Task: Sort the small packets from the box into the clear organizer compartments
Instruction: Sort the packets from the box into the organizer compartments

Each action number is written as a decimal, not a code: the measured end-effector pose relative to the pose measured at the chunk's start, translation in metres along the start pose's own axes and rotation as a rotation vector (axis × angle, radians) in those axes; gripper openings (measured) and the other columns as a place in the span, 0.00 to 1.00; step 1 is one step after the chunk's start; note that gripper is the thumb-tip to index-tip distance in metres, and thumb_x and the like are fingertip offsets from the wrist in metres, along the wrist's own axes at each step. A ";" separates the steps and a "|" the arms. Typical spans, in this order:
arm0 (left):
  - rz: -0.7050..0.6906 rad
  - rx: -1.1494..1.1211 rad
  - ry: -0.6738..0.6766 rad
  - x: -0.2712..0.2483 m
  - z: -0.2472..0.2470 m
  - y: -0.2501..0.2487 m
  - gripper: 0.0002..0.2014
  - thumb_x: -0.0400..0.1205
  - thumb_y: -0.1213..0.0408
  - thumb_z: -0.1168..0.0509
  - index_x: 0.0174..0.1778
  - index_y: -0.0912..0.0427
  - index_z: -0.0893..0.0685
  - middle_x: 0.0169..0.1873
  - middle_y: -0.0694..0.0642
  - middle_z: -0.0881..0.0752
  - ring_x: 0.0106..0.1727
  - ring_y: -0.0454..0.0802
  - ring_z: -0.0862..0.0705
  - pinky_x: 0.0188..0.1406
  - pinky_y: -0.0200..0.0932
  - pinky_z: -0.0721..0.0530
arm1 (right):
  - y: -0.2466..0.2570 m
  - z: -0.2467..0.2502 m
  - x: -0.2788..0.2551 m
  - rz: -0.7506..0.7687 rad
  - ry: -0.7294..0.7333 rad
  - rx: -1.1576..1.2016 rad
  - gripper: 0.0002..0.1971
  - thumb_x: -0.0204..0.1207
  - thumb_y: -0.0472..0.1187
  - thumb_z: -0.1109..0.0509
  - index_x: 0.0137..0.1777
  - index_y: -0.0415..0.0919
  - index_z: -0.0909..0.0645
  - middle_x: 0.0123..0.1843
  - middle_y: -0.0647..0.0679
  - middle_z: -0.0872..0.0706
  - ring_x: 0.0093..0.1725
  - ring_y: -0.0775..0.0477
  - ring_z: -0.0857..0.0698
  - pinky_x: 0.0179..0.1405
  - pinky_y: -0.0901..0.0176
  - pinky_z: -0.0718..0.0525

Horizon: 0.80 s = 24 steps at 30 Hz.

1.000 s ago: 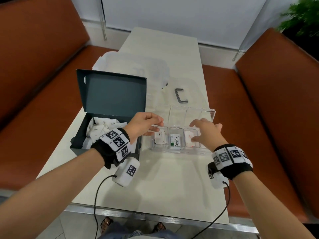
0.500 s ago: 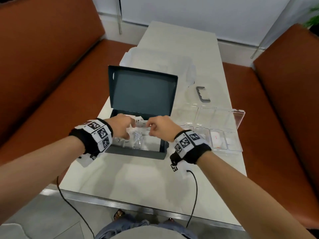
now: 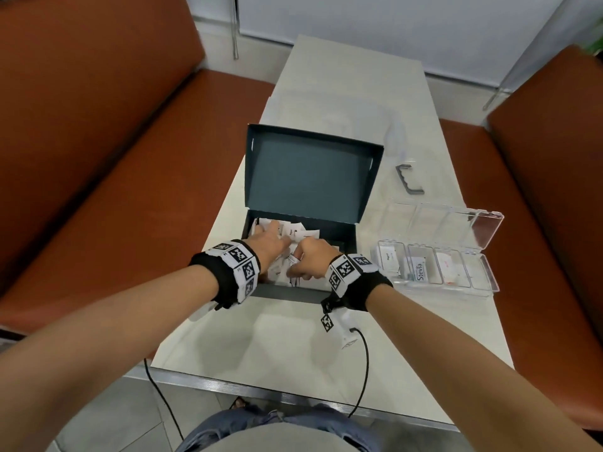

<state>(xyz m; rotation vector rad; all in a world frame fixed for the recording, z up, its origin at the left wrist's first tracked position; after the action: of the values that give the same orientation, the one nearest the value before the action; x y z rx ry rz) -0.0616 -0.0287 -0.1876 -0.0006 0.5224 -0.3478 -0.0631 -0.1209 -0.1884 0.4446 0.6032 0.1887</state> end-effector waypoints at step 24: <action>-0.127 -0.391 -0.206 -0.014 0.016 0.005 0.25 0.80 0.77 0.40 0.72 0.55 0.25 0.59 0.63 0.19 0.59 0.61 0.20 0.55 0.48 0.20 | -0.022 -0.017 0.004 -0.115 -0.127 0.402 0.11 0.74 0.36 0.25 0.38 0.47 0.25 0.43 0.49 0.16 0.35 0.55 0.16 0.29 0.66 0.23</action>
<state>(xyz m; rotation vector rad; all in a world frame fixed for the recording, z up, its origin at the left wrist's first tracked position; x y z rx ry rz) -0.0639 -0.0204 -0.1673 -0.4451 0.3797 -0.3601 -0.0685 -0.1331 -0.2131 0.8017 0.5396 -0.0737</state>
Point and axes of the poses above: each hand's wrist, its own x-axis towards the middle knuckle, its own z-axis out of the back of the hand, y = z × x, the point moved 8 cm from there along x, towards the middle knuckle
